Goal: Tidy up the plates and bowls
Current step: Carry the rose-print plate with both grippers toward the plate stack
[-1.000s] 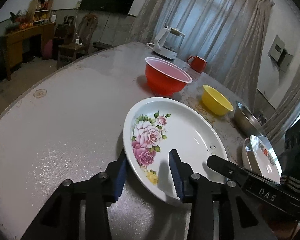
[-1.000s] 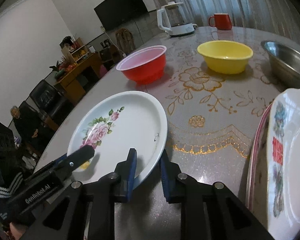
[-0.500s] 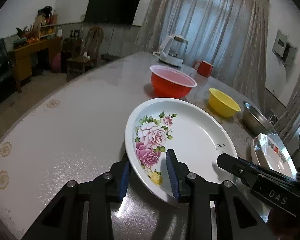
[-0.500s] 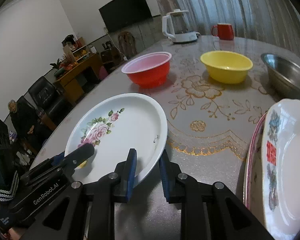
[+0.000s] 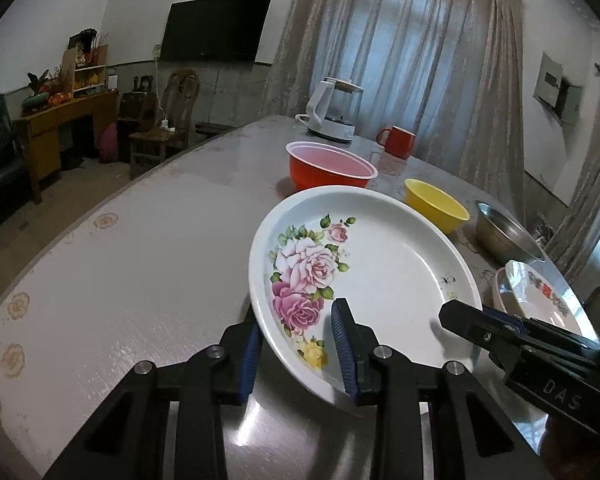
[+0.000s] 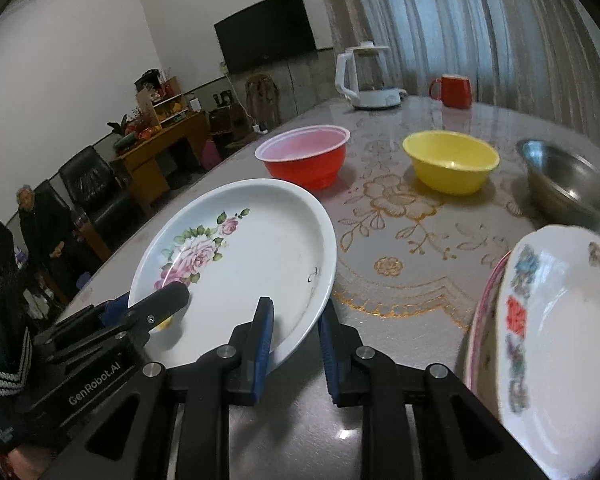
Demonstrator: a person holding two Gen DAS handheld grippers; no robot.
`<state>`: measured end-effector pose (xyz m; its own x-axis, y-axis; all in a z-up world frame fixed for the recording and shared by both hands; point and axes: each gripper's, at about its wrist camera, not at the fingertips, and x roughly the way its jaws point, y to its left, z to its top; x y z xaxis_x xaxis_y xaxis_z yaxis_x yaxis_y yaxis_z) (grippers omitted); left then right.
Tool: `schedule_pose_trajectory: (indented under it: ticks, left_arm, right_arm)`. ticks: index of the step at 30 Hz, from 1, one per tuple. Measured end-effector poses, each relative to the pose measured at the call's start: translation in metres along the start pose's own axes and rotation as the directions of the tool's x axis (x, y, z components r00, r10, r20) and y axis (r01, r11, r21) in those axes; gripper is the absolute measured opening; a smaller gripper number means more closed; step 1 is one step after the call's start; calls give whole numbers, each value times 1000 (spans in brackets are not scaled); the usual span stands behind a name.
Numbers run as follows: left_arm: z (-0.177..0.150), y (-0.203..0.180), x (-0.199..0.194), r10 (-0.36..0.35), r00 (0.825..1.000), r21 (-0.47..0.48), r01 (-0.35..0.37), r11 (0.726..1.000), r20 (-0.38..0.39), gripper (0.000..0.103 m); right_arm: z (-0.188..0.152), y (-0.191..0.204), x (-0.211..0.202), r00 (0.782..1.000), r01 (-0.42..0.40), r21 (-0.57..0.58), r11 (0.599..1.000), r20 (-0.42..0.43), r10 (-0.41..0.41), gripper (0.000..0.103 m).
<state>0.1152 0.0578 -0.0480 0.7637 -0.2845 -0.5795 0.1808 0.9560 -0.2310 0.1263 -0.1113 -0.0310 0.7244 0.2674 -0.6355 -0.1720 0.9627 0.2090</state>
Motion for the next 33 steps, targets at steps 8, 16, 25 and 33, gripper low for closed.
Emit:
schedule_pose_trajectory:
  ticks: [8, 16, 25, 33]
  left_arm:
    - [-4, -19, -6, -15, 1000, 17, 15, 1000, 4, 34]
    - [-1, -44, -18, -53, 998, 43, 52, 998, 26, 34]
    - [2, -76, -29, -113, 993, 85, 109, 990, 44, 34]
    - [2, -113, -35, -177, 984, 143, 171, 975, 34, 34]
  right_arm:
    - [-4, -12, -14, 1000, 0, 26, 1000, 3, 0, 22]
    - [-5, -25, -44, 999, 13, 42, 999, 45, -14, 22]
    - [-9, -41, -76, 996, 34, 70, 997, 76, -39, 22]
    - [-17, -66, -110, 991, 68, 109, 992, 104, -80, 22]
